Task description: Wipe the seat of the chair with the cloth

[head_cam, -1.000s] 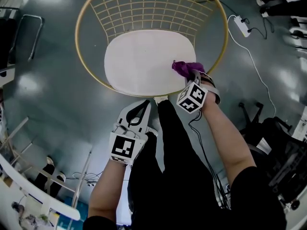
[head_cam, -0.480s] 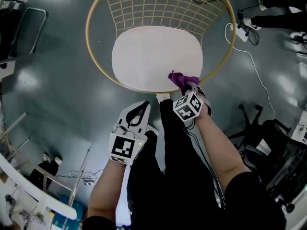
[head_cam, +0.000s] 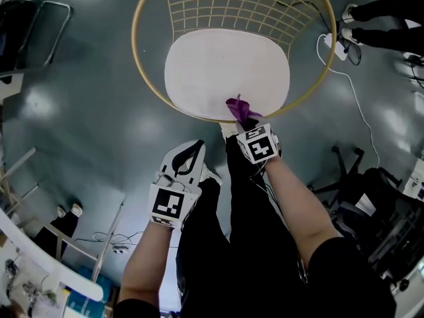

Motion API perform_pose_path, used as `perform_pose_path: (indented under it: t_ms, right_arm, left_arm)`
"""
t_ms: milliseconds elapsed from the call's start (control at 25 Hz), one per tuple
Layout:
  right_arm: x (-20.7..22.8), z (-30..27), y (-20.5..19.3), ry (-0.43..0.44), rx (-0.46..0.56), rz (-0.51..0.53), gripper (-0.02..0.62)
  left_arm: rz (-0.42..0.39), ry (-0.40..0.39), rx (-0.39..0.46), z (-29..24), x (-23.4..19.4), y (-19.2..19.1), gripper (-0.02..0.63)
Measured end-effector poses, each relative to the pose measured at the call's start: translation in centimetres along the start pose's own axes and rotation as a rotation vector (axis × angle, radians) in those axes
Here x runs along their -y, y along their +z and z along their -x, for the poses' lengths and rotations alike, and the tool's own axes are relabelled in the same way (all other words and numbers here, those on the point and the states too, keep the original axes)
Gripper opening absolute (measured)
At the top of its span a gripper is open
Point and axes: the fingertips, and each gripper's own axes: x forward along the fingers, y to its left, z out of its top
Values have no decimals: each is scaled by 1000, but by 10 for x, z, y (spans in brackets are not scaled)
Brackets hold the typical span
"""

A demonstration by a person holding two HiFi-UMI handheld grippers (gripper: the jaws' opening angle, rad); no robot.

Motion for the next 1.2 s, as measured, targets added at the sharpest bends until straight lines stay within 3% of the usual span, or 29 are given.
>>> perform_pose_path:
  t_ms: [280, 520, 680, 800, 960, 1200]
  right_arm:
    - [-63, 33, 36, 165, 139, -164, 60]
    - [-101, 91, 91, 213, 274, -151, 60]
    - [-110, 130, 108, 257, 367, -162, 60]
    - [-139, 172, 120, 283, 438, -154, 60]
    - [-171, 243, 116, 285, 520, -116, 60]
    - [-205, 355, 96, 269, 630, -69, 60]
  left_arm:
    - [-24, 19, 41, 58, -2, 16, 11]
    - [-70, 35, 90, 104, -3, 54, 11]
    - [-73, 34, 112, 117, 11, 64, 11]
    - [-73, 28, 121, 152, 19, 67, 11]
    - [-63, 32, 152, 202, 47, 79, 11]
    - [-114, 19, 201, 266, 102, 114, 11]
